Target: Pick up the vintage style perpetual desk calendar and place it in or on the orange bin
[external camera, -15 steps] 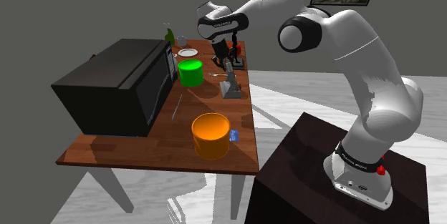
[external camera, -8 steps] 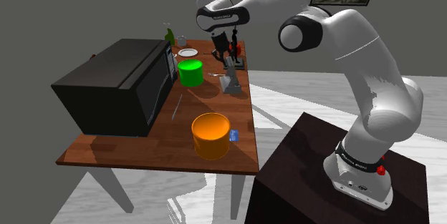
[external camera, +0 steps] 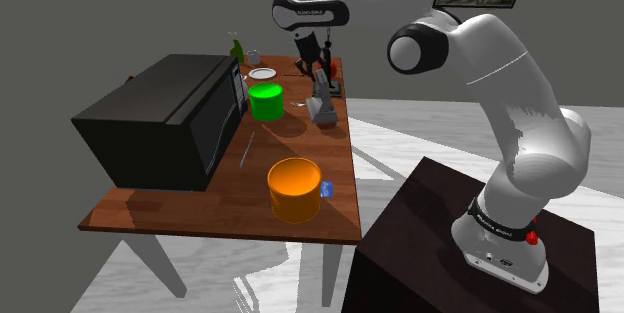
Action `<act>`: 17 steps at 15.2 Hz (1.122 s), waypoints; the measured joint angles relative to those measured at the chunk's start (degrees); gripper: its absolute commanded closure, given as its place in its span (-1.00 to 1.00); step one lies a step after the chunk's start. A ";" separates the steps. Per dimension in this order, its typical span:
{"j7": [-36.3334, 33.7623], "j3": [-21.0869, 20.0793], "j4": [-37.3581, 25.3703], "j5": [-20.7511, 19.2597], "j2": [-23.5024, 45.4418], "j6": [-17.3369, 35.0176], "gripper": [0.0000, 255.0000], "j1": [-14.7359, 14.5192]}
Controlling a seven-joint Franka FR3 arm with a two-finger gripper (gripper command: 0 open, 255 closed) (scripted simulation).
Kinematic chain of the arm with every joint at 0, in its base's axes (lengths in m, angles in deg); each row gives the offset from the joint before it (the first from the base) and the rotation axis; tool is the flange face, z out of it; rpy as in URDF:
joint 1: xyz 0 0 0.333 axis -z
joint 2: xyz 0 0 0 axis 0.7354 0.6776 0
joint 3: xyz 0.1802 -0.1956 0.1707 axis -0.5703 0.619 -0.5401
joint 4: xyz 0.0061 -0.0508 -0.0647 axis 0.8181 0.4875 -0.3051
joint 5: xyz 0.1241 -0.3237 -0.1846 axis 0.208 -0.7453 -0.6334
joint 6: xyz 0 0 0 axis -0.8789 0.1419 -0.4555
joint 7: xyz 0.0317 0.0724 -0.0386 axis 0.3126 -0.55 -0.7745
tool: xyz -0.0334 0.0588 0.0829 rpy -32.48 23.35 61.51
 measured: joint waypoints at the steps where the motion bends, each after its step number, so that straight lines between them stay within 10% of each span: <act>1: 0.19 0.03 -1.04 0.00 0.09 -0.93 1.00 -0.06; 17: -14.52 -3.91 15.94 1.76 -14.23 -1.49 1.00 -11.26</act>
